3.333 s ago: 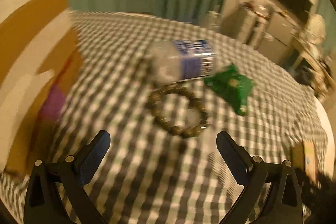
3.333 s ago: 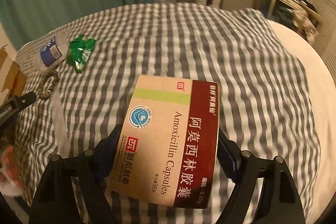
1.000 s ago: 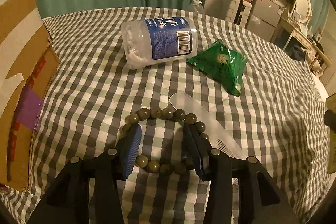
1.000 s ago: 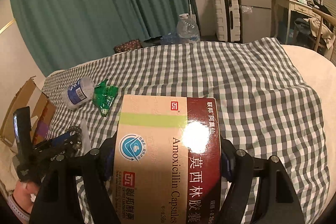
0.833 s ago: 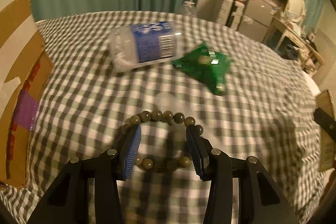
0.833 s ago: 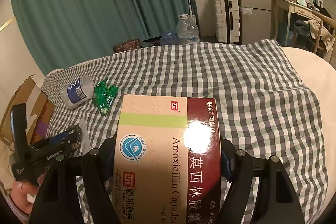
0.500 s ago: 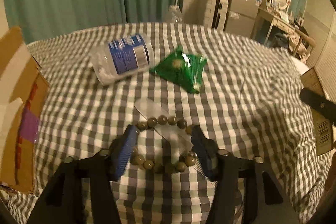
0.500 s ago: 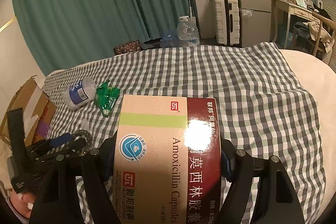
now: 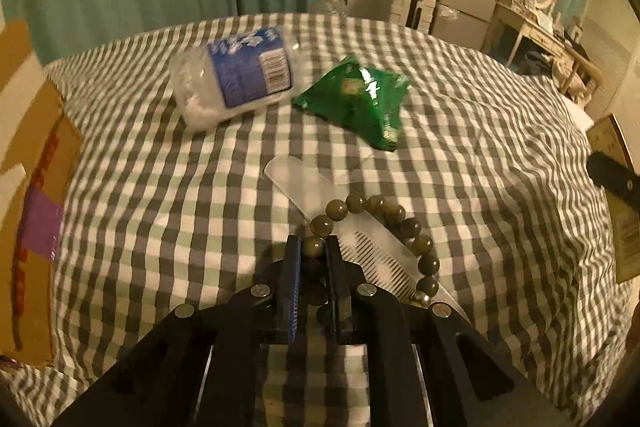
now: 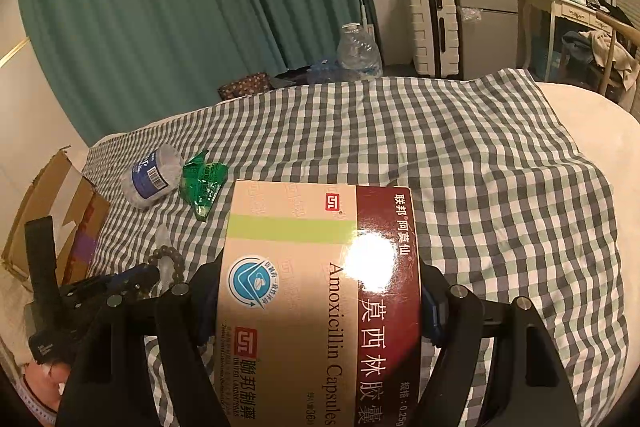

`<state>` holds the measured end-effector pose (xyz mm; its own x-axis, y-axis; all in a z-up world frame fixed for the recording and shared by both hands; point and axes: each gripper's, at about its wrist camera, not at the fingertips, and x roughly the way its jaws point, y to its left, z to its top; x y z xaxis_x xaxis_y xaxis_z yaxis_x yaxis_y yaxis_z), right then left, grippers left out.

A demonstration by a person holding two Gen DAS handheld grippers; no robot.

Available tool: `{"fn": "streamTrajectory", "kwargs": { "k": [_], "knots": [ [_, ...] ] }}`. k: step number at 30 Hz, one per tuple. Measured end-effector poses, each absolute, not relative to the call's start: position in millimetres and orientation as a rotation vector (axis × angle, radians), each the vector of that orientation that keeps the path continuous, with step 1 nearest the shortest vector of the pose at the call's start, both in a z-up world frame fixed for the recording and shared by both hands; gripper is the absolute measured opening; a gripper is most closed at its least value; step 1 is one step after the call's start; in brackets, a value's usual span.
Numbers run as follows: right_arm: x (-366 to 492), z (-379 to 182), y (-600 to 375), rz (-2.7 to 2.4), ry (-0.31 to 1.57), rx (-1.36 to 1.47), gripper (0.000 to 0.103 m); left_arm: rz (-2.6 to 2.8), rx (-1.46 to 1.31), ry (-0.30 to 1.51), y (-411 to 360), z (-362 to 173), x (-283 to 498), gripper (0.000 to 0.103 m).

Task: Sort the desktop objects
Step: 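Carry the bracelet and amoxicillin box into the cardboard box and release both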

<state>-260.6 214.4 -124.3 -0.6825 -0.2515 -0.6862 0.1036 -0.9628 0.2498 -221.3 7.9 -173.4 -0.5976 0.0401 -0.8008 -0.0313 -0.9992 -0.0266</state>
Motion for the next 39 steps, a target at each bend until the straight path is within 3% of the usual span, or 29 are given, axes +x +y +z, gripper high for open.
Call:
{"fn": "streamTrajectory", "kwargs": {
  "k": [12,20,27,39],
  "knots": [
    [-255,-112,213,-2.730,-0.285,1.082,0.074,2.874,-1.044,0.024,22,-106,-196,0.011],
    [-247,-99,218,-2.745,-0.278,1.034,0.074,2.874,-1.008,0.022,31,-87,-185,0.011],
    [-230,-90,218,-2.757,-0.206,1.024,0.074,2.813,-1.056,-0.085,35,-74,-189,0.011],
    [-169,-32,228,-2.781,-0.145,0.995,0.074,2.754,-0.952,-0.101,22,7,-165,0.011]
  ]
}}
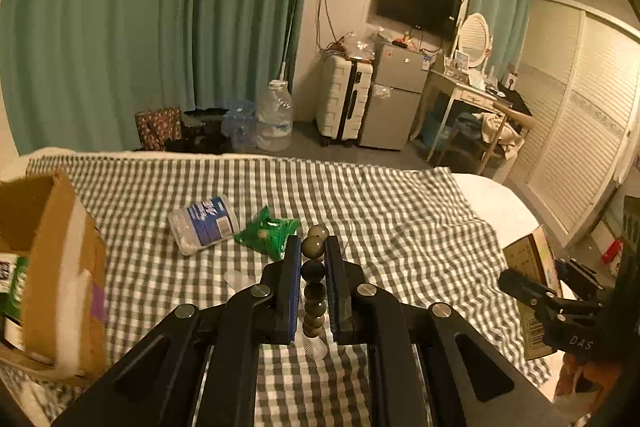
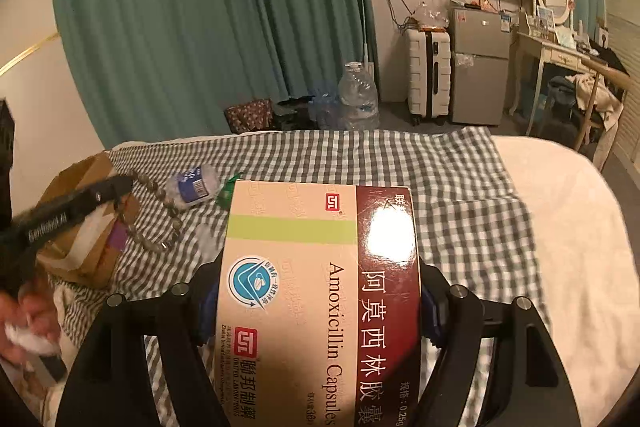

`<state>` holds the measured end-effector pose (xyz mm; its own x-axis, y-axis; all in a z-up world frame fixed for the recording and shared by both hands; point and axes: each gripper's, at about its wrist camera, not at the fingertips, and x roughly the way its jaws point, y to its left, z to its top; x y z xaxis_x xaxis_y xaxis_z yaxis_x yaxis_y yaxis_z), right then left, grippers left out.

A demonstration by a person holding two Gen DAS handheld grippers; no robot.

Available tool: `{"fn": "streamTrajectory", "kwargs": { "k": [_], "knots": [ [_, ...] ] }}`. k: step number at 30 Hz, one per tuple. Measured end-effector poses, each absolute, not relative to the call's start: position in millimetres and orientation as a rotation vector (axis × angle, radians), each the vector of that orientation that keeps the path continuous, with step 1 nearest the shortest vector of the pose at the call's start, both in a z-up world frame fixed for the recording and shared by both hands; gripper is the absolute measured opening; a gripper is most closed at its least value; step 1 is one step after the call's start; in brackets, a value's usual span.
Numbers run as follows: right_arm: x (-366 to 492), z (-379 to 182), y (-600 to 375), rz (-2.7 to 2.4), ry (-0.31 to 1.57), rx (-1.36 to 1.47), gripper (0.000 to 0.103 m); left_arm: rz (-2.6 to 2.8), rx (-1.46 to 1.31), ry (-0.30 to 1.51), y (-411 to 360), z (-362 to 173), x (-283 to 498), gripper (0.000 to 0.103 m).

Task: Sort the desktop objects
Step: 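Carry the bracelet and amoxicillin box into the cardboard box and release both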

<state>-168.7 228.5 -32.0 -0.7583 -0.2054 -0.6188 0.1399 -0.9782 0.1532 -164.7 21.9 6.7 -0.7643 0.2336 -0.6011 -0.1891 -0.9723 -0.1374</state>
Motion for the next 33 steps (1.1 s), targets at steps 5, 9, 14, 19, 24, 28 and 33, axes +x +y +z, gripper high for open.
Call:
{"fn": "streamTrajectory", "kwargs": {
  "k": [5,9,14,19,24,28,33],
  "knots": [
    [-141,16,222,-2.814,-0.079,0.940,0.074,2.755,-0.902,-0.060,8,49,-143,0.011],
    [-122,55,201,-2.833,-0.013,0.873,0.074,2.765,-0.887,-0.056,-8,80,-133,0.011],
    [-103,102,163,-2.828,0.088,0.771,0.074,2.811,-0.840,-0.034,-37,115,-116,0.011],
    [-91,128,107,-2.751,0.150,0.708,0.074,2.876,-0.807,-0.046,-87,136,-104,0.011],
    [-100,138,42,-2.650,0.216,0.691,0.074,2.977,-0.844,-0.064,-154,141,-110,0.011],
    [-117,136,-15,-2.549,0.246,0.700,0.074,3.068,-0.910,-0.114,-221,127,-115,0.011],
    [-151,116,-89,-2.435,0.241,0.731,0.074,3.108,-1.021,-0.166,-285,87,-114,0.011]
  ]
}}
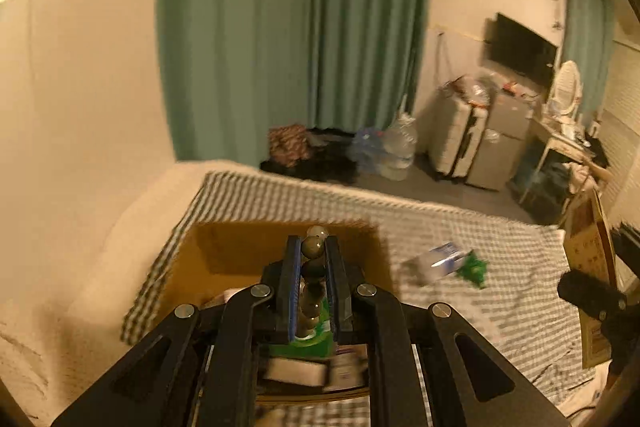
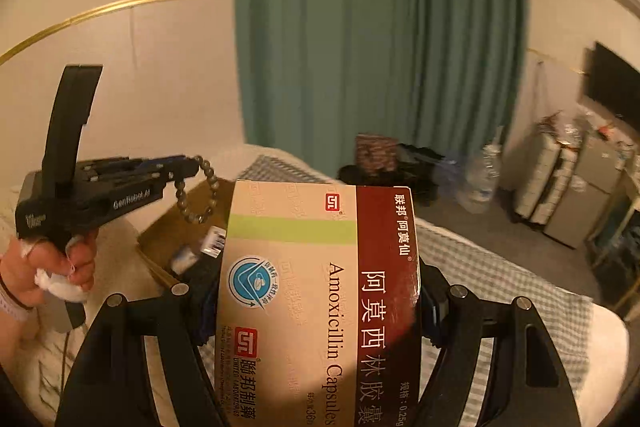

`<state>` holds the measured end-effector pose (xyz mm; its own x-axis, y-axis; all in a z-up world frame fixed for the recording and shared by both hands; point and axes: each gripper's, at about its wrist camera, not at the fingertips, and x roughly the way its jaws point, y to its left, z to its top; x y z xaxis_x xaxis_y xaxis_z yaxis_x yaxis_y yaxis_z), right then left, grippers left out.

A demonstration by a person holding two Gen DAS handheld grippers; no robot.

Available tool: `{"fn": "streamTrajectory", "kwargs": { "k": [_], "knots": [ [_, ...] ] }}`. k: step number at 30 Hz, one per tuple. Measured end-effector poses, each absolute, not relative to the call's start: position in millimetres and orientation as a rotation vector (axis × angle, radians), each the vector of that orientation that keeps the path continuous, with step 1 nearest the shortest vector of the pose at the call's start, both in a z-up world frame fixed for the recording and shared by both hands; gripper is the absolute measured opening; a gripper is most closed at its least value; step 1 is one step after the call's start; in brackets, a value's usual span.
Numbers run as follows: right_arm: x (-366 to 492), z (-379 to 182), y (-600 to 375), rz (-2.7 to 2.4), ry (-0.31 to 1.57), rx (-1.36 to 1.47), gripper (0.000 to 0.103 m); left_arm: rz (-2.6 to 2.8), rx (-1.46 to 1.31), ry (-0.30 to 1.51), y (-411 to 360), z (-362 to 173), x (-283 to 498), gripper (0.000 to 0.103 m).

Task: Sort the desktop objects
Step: 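Carry the bracelet and amoxicillin box into the cardboard box and release both, then grasp the white comb with the right tool while left grasps the green snack packet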

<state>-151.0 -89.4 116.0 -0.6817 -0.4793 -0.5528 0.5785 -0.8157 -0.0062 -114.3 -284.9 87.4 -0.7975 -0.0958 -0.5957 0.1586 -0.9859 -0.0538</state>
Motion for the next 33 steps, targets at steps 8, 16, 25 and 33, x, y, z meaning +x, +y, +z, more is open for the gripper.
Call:
{"fn": "streamTrajectory", "kwargs": {
  "k": [8,16,25,33],
  "knots": [
    [-219,47,-188,-2.292,0.193,0.931,0.074,-2.808,1.039,0.244,-331,10,-126,0.011],
    [-247,34,-180,-2.281,-0.080,1.021,0.088,-2.698,1.050,0.228,-324,-1,-116,0.092],
    [-199,101,-36,-2.441,-0.249,0.936,0.090,-2.755,0.960,0.231,-263,61,-77,0.103],
    [-140,134,86,-2.652,-0.173,0.793,0.093,-2.852,0.939,0.038,-174,88,-63,0.103]
  ]
}}
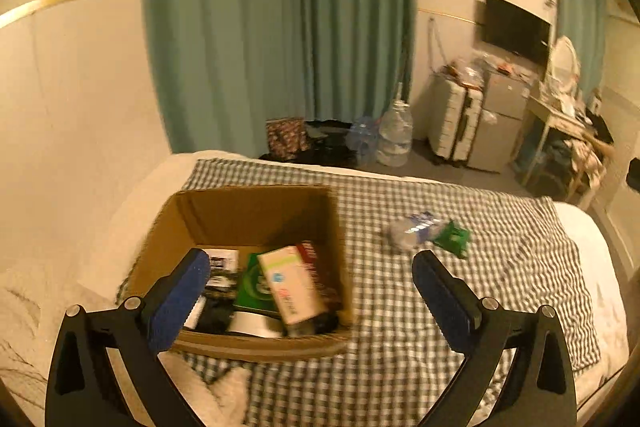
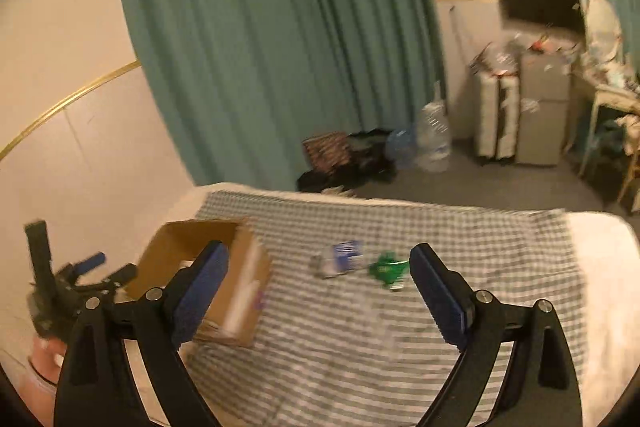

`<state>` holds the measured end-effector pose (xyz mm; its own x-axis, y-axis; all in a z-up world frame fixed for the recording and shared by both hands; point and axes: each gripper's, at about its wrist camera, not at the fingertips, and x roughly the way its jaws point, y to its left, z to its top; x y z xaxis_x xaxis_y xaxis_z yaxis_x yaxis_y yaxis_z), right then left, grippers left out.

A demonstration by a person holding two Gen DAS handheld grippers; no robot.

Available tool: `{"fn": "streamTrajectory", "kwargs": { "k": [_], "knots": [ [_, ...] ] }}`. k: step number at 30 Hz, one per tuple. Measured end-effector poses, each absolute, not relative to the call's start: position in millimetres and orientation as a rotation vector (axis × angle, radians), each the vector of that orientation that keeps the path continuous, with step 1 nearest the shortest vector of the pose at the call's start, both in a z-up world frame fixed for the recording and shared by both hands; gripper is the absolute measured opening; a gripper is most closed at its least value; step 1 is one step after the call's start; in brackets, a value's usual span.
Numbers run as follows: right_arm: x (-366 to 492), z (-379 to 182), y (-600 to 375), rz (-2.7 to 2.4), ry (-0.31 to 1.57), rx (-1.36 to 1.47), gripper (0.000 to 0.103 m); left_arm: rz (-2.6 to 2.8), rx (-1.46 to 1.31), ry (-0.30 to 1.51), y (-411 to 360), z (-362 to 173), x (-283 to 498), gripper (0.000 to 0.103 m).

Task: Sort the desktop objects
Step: 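Grasp the white comb with the right tool while left grasps the green snack packet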

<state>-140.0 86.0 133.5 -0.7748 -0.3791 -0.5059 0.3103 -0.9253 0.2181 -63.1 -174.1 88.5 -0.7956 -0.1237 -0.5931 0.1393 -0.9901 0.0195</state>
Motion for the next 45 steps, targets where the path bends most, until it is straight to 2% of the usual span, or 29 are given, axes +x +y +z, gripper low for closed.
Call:
{"fn": "streamTrajectory", "kwargs": {
  "k": [5,10,12,17,19,26,28,30,34,40,41,42,44,45],
  "knots": [
    [-126,116,125,-2.738,-0.118,0.708,0.092,-2.889,1.003,0.076,-128,65,-73,0.103],
    [-133,73,129,-2.750,-0.040,0.754,0.093,-2.766,1.002,0.245,-98,15,-86,0.103],
    [-145,49,124,-2.731,-0.010,0.815,0.092,-2.739,0.969,0.289,-89,-5,-91,0.103],
    [-175,-18,99,-2.650,0.083,0.972,0.092,-2.685,0.980,0.181,-64,-54,-122,0.103],
    [-188,-41,87,-2.612,0.109,1.024,0.092,-2.692,1.083,0.171,-63,-72,-140,0.103],
    [-229,-130,61,-2.586,0.267,1.132,0.092,-2.609,1.194,0.319,-86,-115,-167,0.103],
    [-239,-150,58,-2.572,0.285,1.152,0.089,-2.583,1.260,0.382,-92,-126,-175,0.103],
    [-251,-164,55,-2.536,0.278,1.186,0.076,-2.567,1.292,0.415,-96,-134,-178,0.103],
    [-274,-181,48,-2.483,0.243,1.225,0.071,-2.581,1.308,0.444,-97,-141,-179,0.103],
    [-279,-186,46,-2.478,0.269,1.203,0.068,-2.547,1.380,0.408,-93,-150,-185,0.103],
    [-278,-186,48,-2.483,0.268,1.202,0.060,-2.548,1.376,0.398,-91,-149,-184,0.103],
    [-276,-185,51,-2.490,0.271,1.199,0.047,-2.551,1.373,0.385,-89,-148,-183,0.103],
    [-269,-181,56,-2.508,0.306,1.201,0.028,-2.550,1.373,0.356,-86,-145,-182,0.103],
    [-266,-180,59,-2.506,0.324,1.206,0.026,-2.549,1.366,0.345,-86,-143,-180,0.103]
  ]
}}
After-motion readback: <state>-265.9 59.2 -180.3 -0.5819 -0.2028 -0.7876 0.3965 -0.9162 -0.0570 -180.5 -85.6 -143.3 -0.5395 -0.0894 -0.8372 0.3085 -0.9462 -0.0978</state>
